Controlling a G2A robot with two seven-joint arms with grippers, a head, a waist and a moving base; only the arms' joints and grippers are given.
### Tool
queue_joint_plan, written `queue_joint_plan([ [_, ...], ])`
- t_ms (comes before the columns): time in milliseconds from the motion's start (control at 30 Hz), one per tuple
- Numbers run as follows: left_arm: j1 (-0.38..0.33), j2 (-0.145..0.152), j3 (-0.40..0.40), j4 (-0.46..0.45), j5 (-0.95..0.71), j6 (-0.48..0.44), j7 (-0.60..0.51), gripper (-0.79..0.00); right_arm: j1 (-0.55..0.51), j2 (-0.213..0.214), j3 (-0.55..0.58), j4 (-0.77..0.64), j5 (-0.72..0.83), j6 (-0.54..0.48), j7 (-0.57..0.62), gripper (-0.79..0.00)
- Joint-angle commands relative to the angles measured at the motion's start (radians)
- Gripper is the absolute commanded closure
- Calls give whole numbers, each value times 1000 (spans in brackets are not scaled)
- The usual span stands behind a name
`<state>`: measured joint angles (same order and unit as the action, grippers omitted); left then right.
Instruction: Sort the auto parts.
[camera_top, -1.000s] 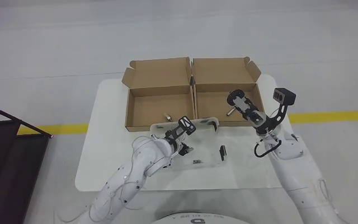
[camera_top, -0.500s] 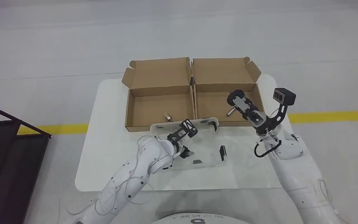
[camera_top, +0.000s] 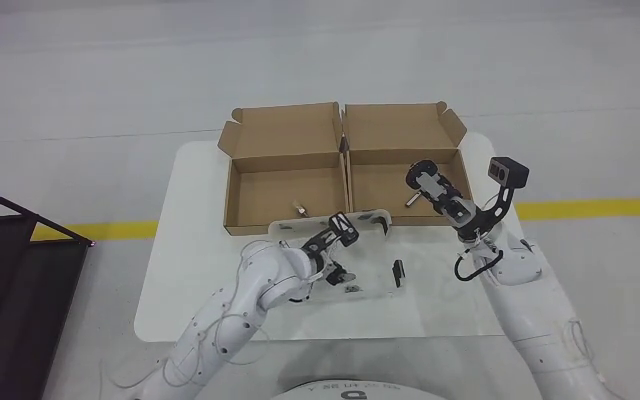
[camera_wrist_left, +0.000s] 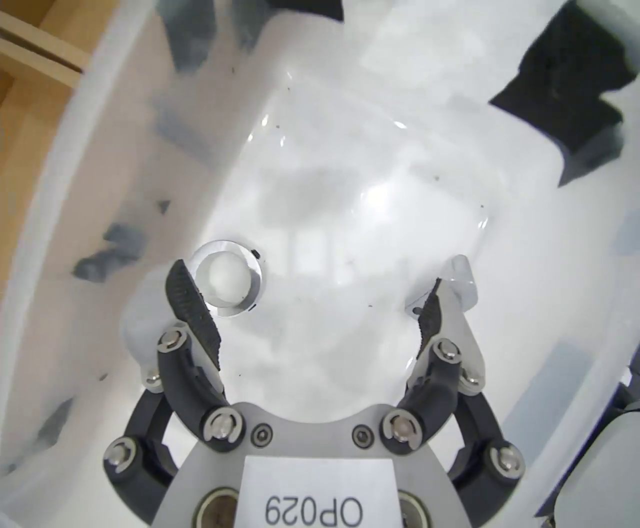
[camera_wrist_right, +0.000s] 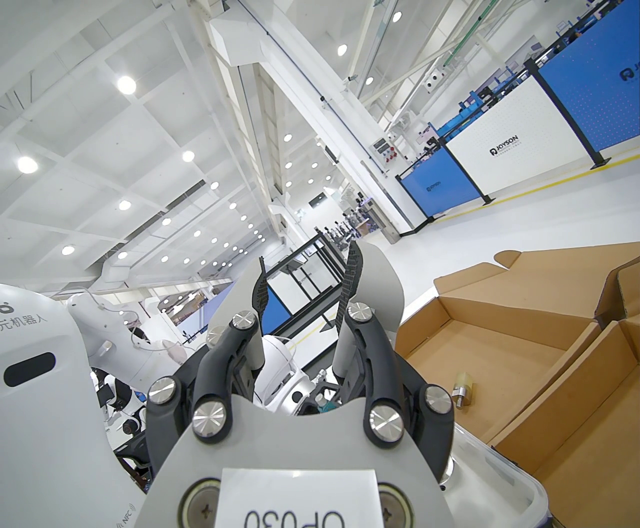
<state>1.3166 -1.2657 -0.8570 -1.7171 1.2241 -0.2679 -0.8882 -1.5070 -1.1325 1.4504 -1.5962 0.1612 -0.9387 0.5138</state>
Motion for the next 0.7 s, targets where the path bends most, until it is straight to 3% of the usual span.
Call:
queue_joint_plan([
  [0, 8, -3, -12, 2, -14, 70, 22, -751, 0, 0, 0, 0, 0, 0, 0, -314],
  [167, -2, -14, -4, 24, -24, 179, 26, -591, 0, 0, 0, 0, 0, 0, 0, -311],
  [333, -21, -21, -9, 47, -20, 257, 19, -637, 0, 0, 0, 0, 0, 0, 0, -314],
  [433, -32, -25, -12, 56, -23, 281, 14, -606, 0, 0, 0, 0, 0, 0, 0, -320],
  [667, -41, -29, -9, 66, 2, 296, 7, -416, 0, 0, 0, 0, 0, 0, 0, -332],
])
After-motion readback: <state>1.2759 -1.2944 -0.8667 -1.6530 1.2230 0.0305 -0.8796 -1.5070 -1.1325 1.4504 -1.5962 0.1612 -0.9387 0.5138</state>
